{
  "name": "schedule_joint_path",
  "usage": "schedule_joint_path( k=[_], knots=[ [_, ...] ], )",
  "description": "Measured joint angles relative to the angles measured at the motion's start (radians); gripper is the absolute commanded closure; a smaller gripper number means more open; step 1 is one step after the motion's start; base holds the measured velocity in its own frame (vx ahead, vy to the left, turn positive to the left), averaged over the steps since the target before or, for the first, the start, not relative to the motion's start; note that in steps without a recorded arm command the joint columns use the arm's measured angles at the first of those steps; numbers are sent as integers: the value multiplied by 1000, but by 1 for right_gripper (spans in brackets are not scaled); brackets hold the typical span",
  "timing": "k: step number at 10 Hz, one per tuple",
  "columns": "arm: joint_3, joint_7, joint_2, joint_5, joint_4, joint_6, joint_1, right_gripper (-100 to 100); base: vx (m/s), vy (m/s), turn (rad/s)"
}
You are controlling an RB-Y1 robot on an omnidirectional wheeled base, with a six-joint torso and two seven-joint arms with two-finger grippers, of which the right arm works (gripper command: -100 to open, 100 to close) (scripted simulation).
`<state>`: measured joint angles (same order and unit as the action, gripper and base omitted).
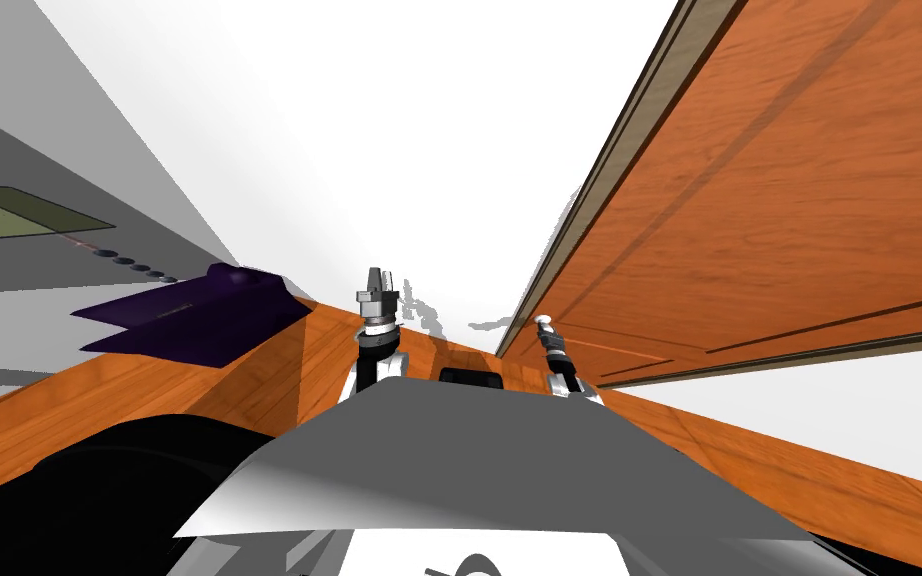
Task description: Pull the door open
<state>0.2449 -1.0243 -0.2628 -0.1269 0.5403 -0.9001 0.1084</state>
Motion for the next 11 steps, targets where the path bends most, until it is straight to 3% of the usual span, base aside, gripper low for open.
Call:
schedule_joint_path(
  k=[11],
  knots=[
    [13, 265, -6, 58, -7, 1, 2, 100, -42, -19, 74]
  ],
)
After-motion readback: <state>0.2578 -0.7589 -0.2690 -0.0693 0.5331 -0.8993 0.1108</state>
